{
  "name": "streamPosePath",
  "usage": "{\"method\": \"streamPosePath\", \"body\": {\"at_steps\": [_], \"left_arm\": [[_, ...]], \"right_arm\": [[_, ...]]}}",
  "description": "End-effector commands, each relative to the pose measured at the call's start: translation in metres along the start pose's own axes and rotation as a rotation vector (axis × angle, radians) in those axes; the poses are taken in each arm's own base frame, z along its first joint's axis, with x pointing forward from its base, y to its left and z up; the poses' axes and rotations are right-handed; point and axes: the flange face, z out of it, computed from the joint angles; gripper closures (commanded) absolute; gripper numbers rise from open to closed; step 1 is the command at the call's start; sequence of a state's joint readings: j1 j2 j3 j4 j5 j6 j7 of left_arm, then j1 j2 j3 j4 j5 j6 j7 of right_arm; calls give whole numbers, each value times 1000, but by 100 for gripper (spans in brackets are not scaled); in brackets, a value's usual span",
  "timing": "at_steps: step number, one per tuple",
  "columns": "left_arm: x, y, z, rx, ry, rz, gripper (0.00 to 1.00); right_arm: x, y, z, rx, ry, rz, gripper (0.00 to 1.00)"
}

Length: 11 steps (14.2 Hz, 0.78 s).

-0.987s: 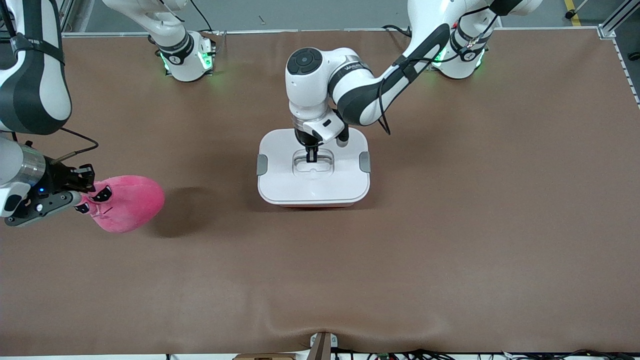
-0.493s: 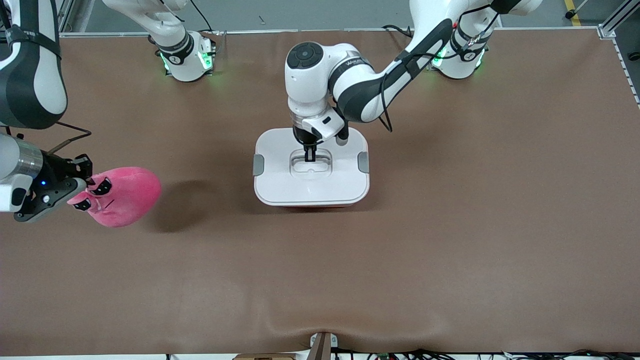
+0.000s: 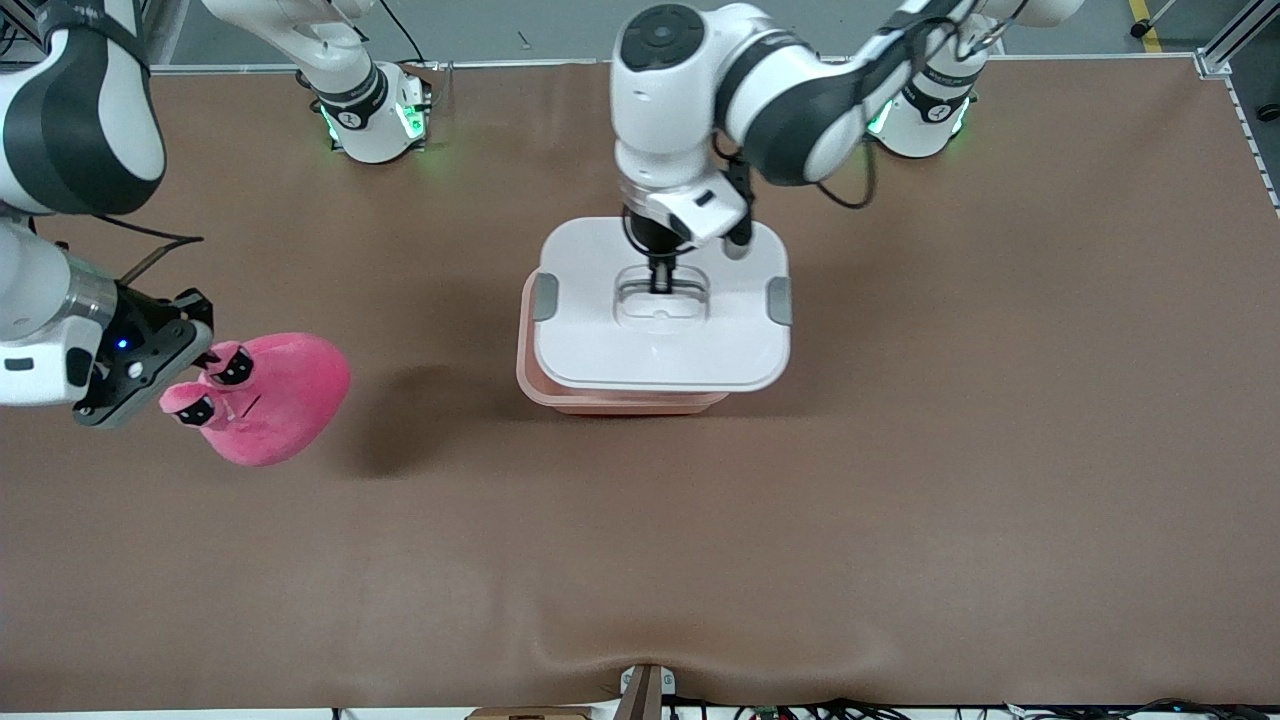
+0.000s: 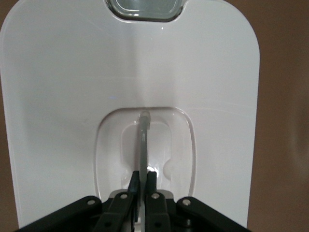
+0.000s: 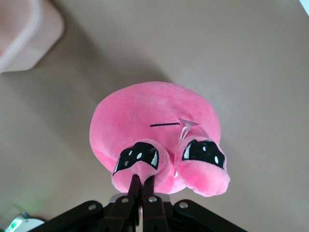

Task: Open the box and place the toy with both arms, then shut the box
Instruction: 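Lift the white lid off with the left gripper and set it aside, then lift the pink plush with the right gripper and carry it over the box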

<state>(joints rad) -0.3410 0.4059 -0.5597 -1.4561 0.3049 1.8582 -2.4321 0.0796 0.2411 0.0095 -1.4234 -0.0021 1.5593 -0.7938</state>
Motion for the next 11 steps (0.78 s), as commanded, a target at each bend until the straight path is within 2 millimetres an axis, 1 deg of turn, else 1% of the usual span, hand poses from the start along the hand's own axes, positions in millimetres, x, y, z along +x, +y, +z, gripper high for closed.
{"method": "streamPosePath", "body": {"at_steps": [1, 2, 4, 5, 6, 8, 9, 10, 11], "left_arm": [[61, 28, -5, 85, -17, 76, 100], [85, 40, -9, 108, -37, 105, 100], [138, 60, 0, 185, -59, 163, 100], [159, 68, 3, 209, -70, 188, 100], [184, 77, 7, 222, -73, 224, 100], [231, 91, 11, 249, -82, 304, 100], [261, 98, 15, 263, -91, 333, 100], [282, 102, 20, 279, -103, 375, 100], [297, 103, 26, 301, -111, 400, 100]], "right_arm": [[17, -43, -21, -1, 15, -101, 100], [25, -55, -24, -6, 16, -124, 100], [47, -82, -29, -24, 26, -182, 100], [57, -94, -30, -32, 32, -208, 100], [69, -108, -31, -50, 46, -240, 100], [91, -137, -33, -80, 64, -301, 100], [105, -155, -33, -98, 77, -339, 100], [116, -172, -33, -107, 86, -373, 100], [126, -188, -30, -110, 86, -407, 100]]}}
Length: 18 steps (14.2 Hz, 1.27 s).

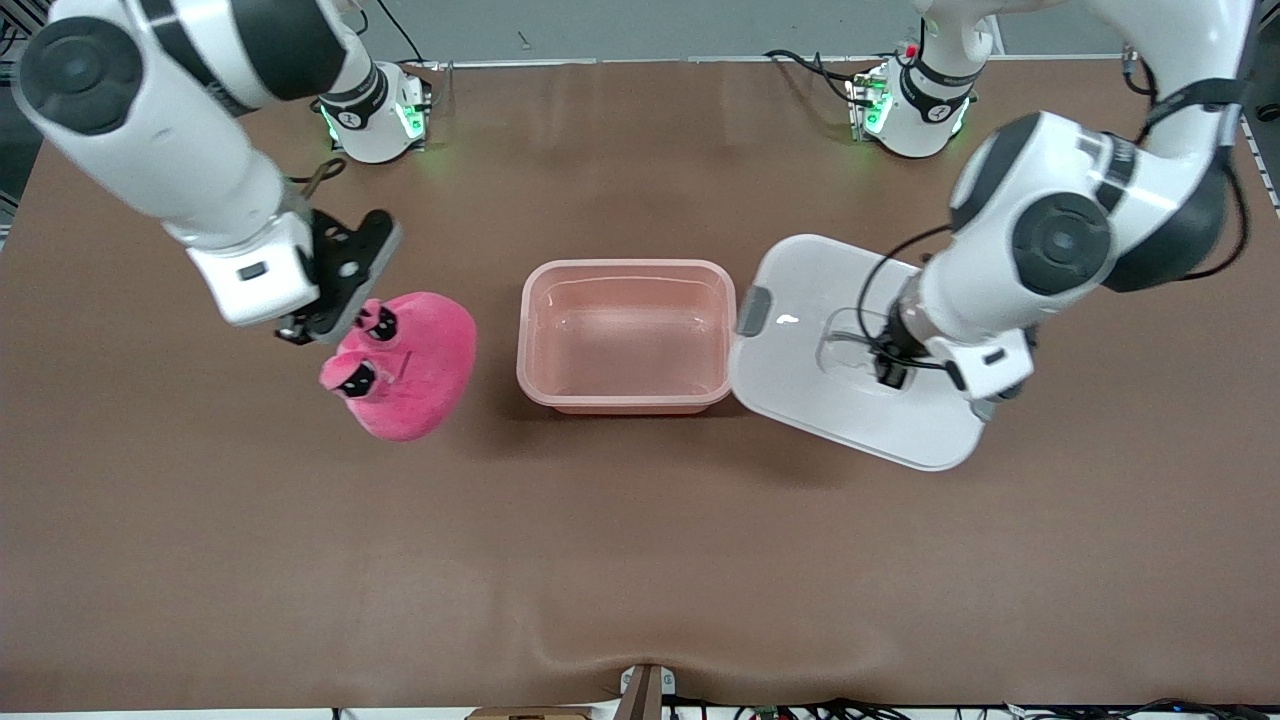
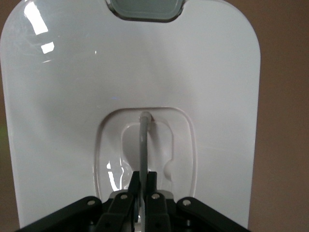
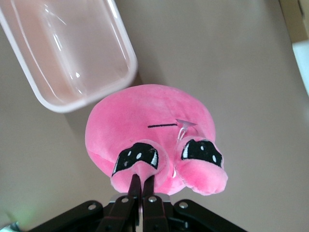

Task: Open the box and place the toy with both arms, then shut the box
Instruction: 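Lift the pink plush with the right gripper and carry it over the box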

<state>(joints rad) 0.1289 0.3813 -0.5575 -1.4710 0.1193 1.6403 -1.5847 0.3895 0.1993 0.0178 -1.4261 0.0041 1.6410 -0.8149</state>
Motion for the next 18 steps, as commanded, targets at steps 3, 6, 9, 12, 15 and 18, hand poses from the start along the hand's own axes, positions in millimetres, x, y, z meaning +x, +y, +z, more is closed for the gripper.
{"method": "streamPosePath", "body": {"at_steps": [3, 6, 9, 12, 15, 18], "left_arm": [[40, -15, 17, 97, -45, 82, 100], [44, -22, 14, 144, -47, 74, 100], [32, -41, -10, 183, -27, 76, 100], [19, -46, -15, 201, -21, 98, 100], [19, -45, -16, 194, -21, 87, 100], [19, -45, -16, 192, -20, 89, 100]], "right_arm": [[37, -34, 16, -15, 15, -216, 100], [43, -30, 28, -52, 47, -447, 100], [53, -42, 25, -50, 69, -546, 100], [60, -52, 23, -44, 74, -554, 100], [69, -63, 28, -30, 74, -568, 100], [81, -79, 30, -26, 71, -598, 100]]}}
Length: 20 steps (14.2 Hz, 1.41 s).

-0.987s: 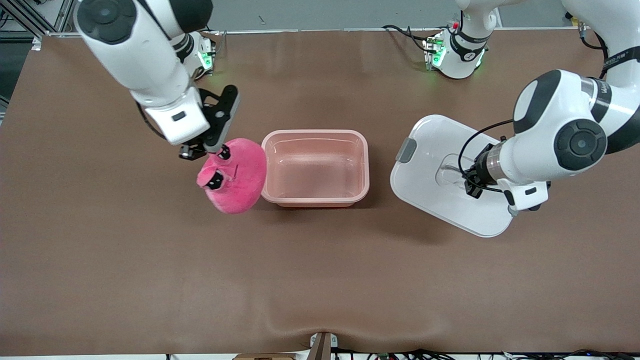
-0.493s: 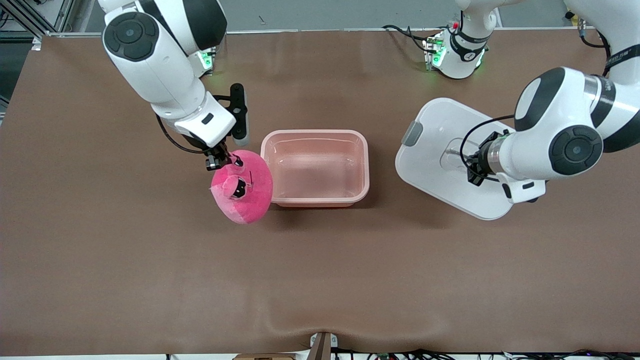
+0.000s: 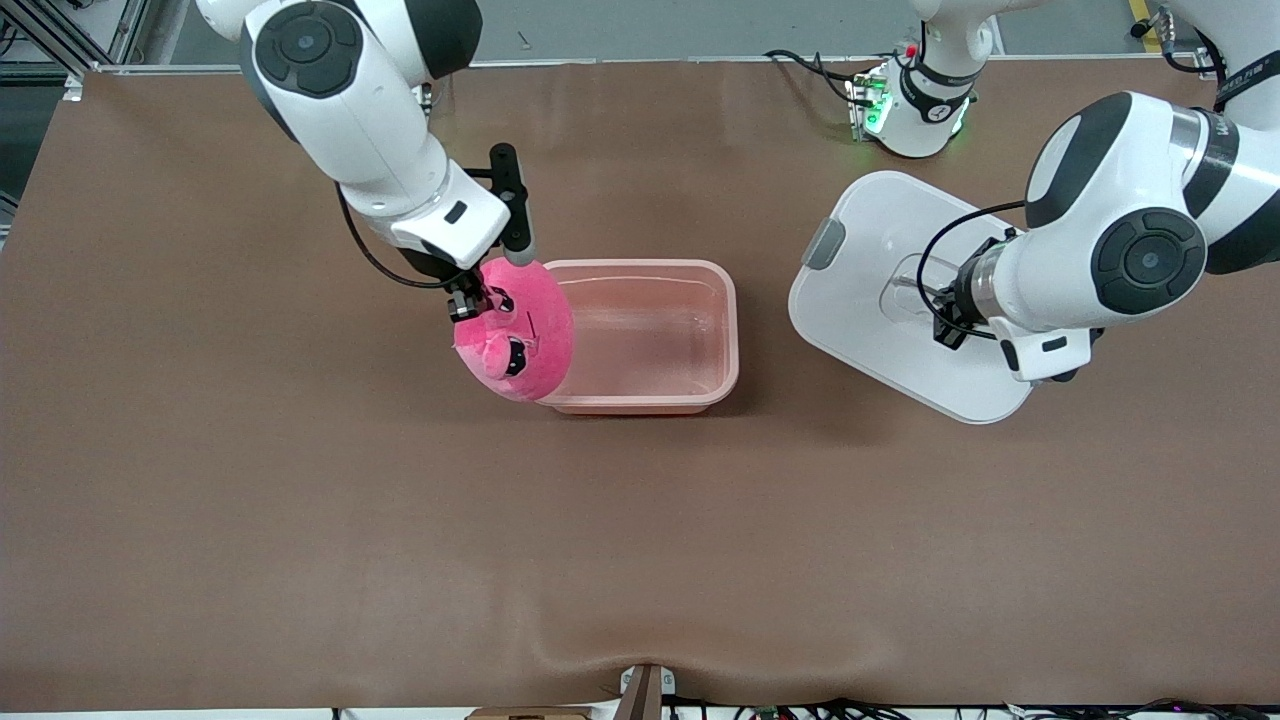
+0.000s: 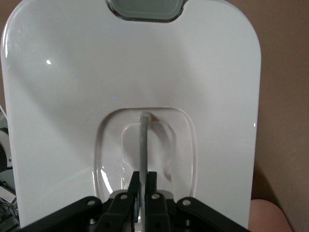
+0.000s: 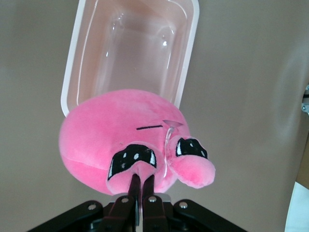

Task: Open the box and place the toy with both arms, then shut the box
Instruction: 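Lift the pink plush with the right gripper and carry it over the box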

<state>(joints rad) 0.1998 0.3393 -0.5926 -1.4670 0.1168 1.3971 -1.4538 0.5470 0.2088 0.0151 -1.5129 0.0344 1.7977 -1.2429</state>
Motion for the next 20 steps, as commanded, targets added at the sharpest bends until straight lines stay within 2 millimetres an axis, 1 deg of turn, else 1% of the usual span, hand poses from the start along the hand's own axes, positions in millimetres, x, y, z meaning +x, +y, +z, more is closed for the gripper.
{"method": "streamPosePath", "body": {"at_steps": [1, 3, 5, 7, 8, 12, 13, 17, 20], "left_arm": [[-1, -5, -5, -3, -11, -2, 100], [-2, -4, -5, -12, -12, -1, 100], [-9, -3, -7, -19, -21, 10, 100], [-12, -3, -8, -27, -41, 11, 100], [-13, -3, -9, -27, -41, 13, 100], [-11, -3, -8, -28, -44, 11, 100], [-10, -3, -7, -25, -45, 9, 100], [-15, -2, -7, -24, -44, 15, 100], [-17, -2, -7, -24, -43, 20, 100]], "right_arm": [[14, -9, -3, 2, 11, -26, 100], [20, -12, 1, 6, 10, -36, 100], [21, -13, 5, 13, 8, -40, 100], [30, -20, 17, 33, -2, -57, 100], [30, -20, 20, 38, -6, -59, 100], [34, -21, 22, 37, -5, -65, 100], [38, -22, 23, 36, -5, -70, 100], [41, -24, 24, 40, -3, -73, 100], [44, -26, 31, 39, -2, -79, 100]]}}
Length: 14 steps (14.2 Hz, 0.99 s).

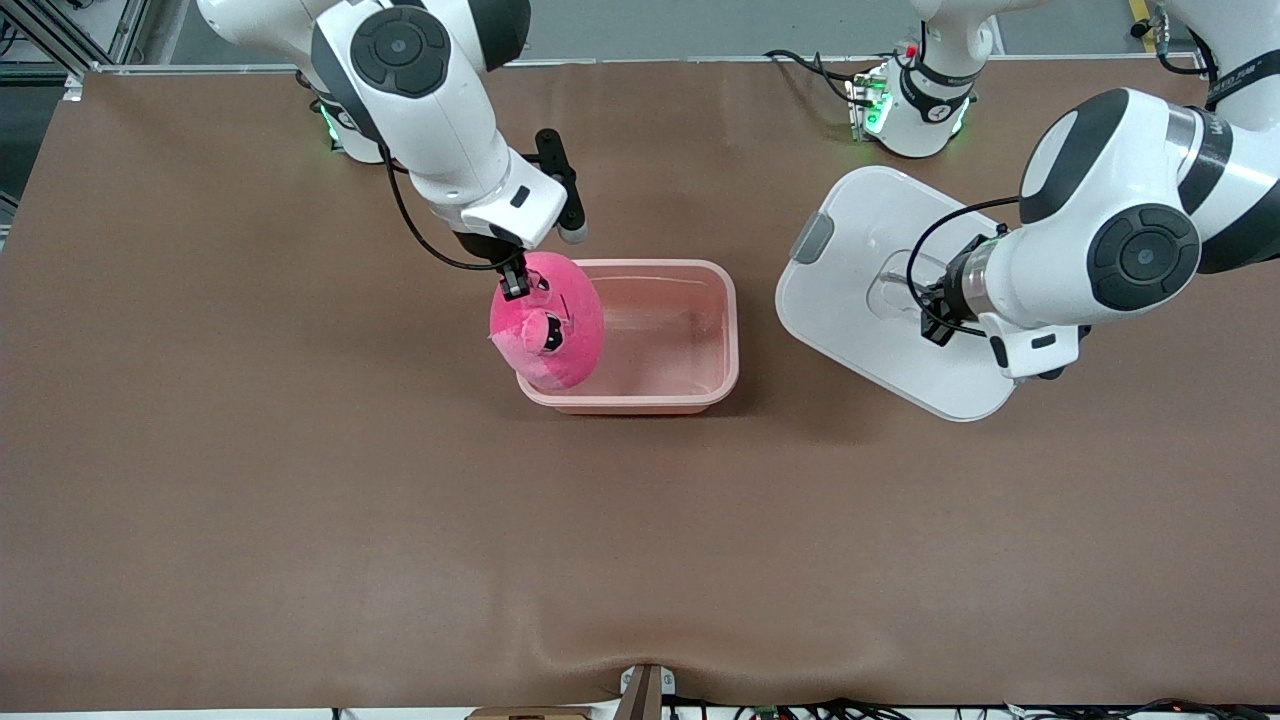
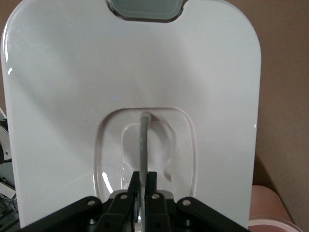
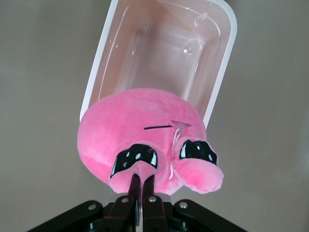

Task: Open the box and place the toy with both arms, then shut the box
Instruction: 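Lift the pink plush with the right gripper and carry it over the box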

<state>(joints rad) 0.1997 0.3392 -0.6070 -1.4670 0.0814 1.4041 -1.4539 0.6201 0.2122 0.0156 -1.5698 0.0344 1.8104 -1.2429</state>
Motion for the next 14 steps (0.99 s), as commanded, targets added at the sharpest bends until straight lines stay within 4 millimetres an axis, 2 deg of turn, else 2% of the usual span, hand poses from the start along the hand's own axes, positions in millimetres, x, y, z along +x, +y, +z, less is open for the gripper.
{"method": "streamPosePath", "body": {"at_steps": [1, 4, 14], "left_arm": [[-6, -3, -5, -12, -10, 0, 100], [-7, -3, -5, -10, -10, -1, 100], [-5, -4, -6, -14, -10, -2, 100]], "right_arm": [[3, -4, 3, -10, 10, 3, 100], [19, -10, 7, -9, 1, 50, 100], [12, -6, 10, -7, -5, 49, 100]]}}
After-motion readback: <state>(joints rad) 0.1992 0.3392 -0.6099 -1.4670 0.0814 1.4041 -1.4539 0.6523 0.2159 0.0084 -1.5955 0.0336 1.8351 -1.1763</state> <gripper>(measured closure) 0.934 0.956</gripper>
